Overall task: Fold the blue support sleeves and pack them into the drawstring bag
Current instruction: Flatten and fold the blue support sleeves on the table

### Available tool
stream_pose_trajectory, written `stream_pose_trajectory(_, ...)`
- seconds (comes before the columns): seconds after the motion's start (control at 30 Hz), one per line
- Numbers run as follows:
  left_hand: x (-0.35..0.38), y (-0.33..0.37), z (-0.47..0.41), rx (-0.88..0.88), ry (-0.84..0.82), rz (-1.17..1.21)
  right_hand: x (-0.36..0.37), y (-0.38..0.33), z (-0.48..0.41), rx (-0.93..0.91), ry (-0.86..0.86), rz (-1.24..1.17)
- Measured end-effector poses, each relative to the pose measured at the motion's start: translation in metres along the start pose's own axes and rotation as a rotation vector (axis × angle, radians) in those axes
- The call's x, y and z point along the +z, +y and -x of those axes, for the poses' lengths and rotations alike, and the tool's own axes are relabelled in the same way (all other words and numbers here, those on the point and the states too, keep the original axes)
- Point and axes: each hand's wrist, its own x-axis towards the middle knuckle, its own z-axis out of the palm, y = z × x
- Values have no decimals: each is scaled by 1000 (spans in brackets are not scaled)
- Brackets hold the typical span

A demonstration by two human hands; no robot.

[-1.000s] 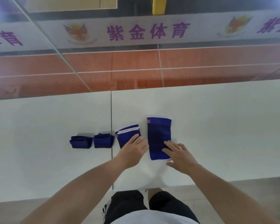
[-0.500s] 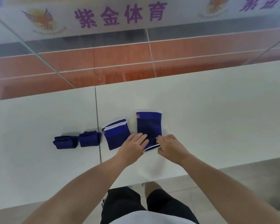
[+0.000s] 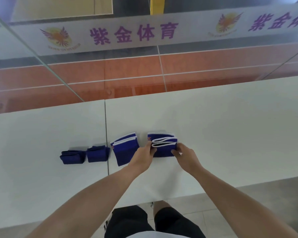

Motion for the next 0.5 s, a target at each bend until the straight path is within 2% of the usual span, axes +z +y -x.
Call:
stream_pose_trajectory(0.17, -3, 4, -20, -60, 89, -64, 7, -6, -25, 29, 27, 177)
stream_pose_trajectory(0.23, 0, 4, -25, 28, 144, -191, 10, -7, -35, 21, 15, 246)
stream_pose_trajectory(0.33, 7, -3, -36, 236, 229, -518, 15, -7, -49, 27, 6, 326)
stream_pose_trajectory(0.43, 11, -10, -51, 357, 145, -699, 18, -5, -57, 53, 7, 389)
stream_pose_trajectory(0.5, 12, -14, -57, 348, 59, -772, 19, -5, -57, 84, 14, 432)
